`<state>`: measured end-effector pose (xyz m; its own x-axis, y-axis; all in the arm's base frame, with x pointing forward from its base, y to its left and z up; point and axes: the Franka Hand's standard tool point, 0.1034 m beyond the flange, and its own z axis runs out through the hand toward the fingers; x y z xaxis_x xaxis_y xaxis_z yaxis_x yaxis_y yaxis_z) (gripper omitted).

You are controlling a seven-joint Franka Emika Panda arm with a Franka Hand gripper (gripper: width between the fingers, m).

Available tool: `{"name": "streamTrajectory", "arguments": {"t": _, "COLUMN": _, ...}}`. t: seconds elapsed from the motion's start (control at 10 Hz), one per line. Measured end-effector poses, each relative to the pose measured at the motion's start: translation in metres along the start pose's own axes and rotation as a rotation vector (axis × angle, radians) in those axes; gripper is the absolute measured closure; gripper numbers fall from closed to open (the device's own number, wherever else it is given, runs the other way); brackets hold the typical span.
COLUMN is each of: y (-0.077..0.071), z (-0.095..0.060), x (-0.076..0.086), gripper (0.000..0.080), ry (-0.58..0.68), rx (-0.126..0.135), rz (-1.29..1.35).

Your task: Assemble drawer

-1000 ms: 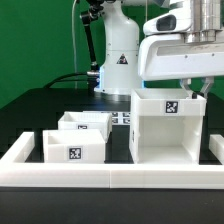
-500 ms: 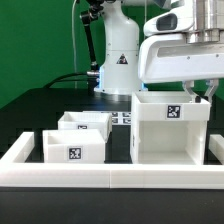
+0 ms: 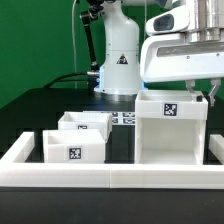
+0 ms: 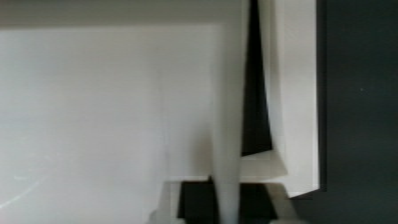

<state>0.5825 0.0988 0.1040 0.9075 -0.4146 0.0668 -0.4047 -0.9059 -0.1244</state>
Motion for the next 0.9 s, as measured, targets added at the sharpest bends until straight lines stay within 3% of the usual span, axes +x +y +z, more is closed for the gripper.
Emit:
{"name": "streamTrajectory", "arguments": {"t": 0.4, "y": 0.006, "z": -0.005, "x": 0.017, "gripper": 0.0761, "ry": 0.017, "rx": 0.021, "rz": 0.332}}
{"name": "streamTrajectory", "arguments": {"t": 0.9, "y": -0.002, "z": -0.006, "x": 0.015, "gripper": 0.0761, "ry": 0.007, "rx": 0.048, "rz": 0.577}}
